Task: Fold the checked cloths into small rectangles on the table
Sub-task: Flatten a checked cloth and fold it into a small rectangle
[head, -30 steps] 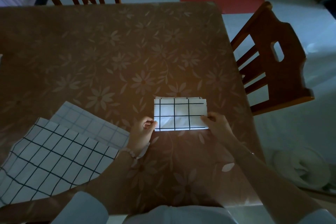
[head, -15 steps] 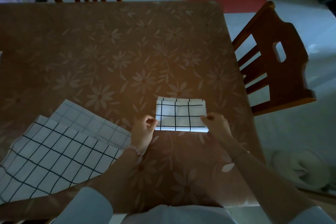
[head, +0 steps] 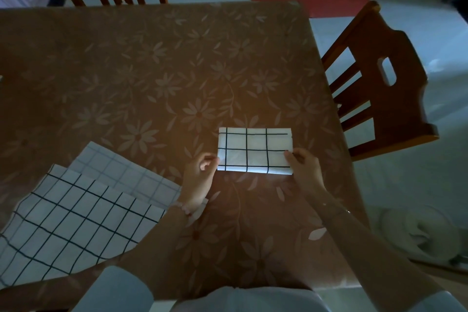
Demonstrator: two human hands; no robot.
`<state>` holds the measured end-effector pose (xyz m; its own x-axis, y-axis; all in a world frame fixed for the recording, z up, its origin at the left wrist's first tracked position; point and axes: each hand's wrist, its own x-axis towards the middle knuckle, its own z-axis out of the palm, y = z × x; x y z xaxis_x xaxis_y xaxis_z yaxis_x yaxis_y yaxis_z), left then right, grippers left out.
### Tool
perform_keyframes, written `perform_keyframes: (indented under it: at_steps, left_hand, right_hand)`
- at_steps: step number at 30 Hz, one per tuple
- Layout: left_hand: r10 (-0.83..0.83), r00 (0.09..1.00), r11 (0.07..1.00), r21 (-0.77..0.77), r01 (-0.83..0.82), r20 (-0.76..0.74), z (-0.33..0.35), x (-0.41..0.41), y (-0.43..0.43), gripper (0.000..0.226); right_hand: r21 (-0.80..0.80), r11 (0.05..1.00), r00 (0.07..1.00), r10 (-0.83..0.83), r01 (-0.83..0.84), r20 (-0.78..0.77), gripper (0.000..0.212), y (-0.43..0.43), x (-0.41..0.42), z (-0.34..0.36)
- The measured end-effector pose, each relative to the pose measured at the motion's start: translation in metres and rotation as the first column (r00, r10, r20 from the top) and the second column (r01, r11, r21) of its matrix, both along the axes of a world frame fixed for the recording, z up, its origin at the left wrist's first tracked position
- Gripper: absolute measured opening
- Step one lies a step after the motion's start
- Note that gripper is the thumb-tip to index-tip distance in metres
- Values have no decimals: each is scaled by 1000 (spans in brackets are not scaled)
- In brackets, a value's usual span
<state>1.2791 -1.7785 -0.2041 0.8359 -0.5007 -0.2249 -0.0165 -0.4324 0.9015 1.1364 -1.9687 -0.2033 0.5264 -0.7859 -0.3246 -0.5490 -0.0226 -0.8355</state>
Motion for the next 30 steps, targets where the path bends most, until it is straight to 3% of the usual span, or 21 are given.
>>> perform_keyframes:
  at_steps: [3,7,12,14,16,18,20,22,23,26,30]
  left_hand:
    - [-72,993,996,-49,68,-88,4,2,4,17]
    - [-168,981,985,-41,165,-93,2,3,2,25]
    - [-302,949,953,62,297,92,3,-6,-8,18]
    - [-309,917,950,130,284,252,-2,-7,-6,13]
    - [-352,807,935,216,281,474,-8,-5,-2,13]
    - [-431,615,902,325,284,660,-13,-4,4,12]
    - [-490,461,869,373,325,740,-15,-6,9,8]
    - [-535,434,838,387,386,725,-18,-8,16,20]
    - [-561,431,821,408,399,707,-21,-8,19,23]
    - [-637,415,770,514,378,649,-28,-4,25,29]
    - [-687,357,724,556,408,633,-27,-2,24,42]
  right_hand:
    - [41,998,994,-58,54,96,11,-3,-4,8]
    - [79,995,987,-66,55,144,11,-10,-8,9]
    - [44,999,986,4,-11,168,8,-16,-22,8]
    - [9,999,988,45,-47,149,9,-20,-34,5]
    - [-45,994,987,100,-96,124,7,-22,-46,5]
    - [-35,987,980,157,-154,120,8,-25,-59,3]
    - [-58,959,957,282,-278,74,44,-26,-68,1]
    - [-254,866,896,444,-431,-9,76,-26,-77,-6]
    - [-349,819,878,478,-455,-24,74,-26,-81,-12]
    - [-390,743,824,560,-545,-84,26,-23,-90,-27]
    - [-426,695,802,580,-579,-143,21,-22,-93,-37]
